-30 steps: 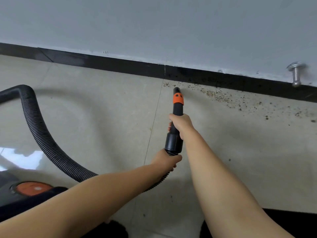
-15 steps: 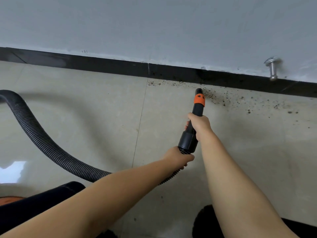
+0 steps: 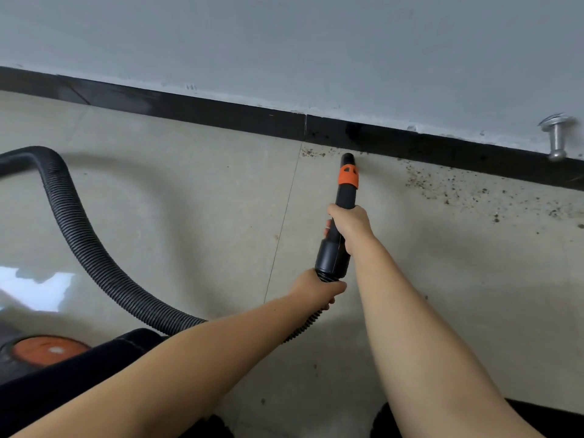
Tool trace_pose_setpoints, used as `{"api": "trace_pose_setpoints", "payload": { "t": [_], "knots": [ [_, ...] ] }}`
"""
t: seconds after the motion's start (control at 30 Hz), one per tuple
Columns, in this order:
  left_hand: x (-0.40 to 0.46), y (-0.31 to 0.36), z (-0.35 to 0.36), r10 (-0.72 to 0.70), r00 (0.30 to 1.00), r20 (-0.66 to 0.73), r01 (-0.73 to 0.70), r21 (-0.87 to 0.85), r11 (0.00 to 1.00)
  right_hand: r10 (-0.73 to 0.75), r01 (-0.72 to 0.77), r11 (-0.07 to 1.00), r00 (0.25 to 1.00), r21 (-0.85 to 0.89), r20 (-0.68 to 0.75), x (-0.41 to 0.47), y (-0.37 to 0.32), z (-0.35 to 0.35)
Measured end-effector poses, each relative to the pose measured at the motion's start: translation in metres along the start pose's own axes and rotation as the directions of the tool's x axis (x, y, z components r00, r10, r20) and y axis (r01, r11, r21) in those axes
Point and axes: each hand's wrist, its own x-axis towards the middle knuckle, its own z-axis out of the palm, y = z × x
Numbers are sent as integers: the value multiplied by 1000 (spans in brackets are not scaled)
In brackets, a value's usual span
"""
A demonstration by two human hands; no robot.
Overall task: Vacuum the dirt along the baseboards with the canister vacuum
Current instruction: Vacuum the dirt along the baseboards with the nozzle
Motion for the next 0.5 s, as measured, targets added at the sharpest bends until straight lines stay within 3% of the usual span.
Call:
{"api": "trace_pose_setpoints", "payload": {
  "t": [0.27, 0.5],
  "knots": [
    [-4, -7, -36, -32, 992, -126, 22, -80, 997, 11, -1, 997, 990, -73, 138, 1, -7, 53],
    [2, -4, -50, -30, 990, -140, 24, -38, 999, 4, 1, 999, 991, -38, 130, 4, -11, 63]
  ]
}}
